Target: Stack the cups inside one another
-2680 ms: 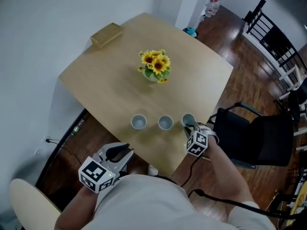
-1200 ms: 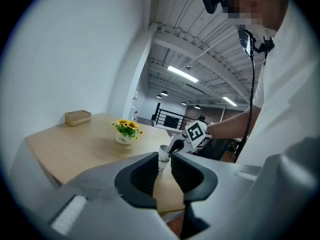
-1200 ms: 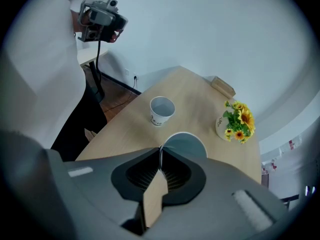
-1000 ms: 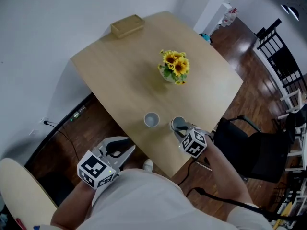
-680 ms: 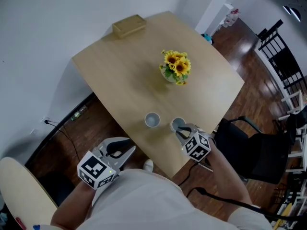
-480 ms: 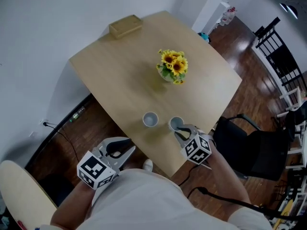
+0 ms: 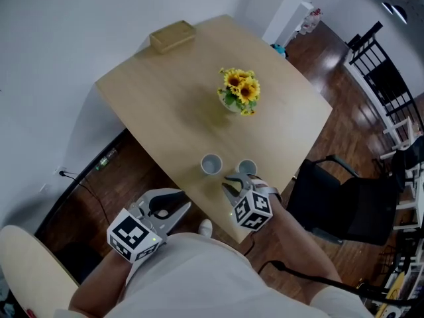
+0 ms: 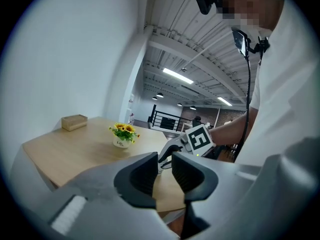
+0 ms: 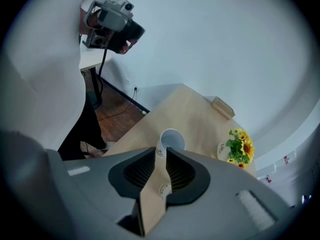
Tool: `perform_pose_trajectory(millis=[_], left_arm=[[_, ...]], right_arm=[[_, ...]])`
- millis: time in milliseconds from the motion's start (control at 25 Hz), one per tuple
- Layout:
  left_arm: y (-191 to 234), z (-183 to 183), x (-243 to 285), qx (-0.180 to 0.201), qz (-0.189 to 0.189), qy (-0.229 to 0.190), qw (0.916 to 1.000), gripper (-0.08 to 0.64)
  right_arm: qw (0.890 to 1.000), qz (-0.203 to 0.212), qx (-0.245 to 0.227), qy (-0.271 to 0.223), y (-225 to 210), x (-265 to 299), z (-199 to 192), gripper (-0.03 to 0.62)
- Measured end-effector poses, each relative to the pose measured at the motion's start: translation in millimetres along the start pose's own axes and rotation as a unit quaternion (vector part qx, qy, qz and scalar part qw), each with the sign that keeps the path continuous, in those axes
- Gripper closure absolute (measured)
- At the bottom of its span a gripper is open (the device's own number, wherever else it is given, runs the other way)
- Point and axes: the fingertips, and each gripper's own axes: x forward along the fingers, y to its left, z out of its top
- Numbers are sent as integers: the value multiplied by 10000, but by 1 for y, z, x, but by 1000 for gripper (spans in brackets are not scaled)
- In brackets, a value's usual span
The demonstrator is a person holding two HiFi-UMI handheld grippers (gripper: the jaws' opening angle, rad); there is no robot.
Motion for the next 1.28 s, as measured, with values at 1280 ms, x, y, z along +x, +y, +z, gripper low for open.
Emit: perform_pose_trajectory(millis=[1280], left_arm=[[23, -12, -12, 155, -968, 257, 9949, 465]], right_arm=[[9971, -98, -4, 754, 8, -36, 24, 569]])
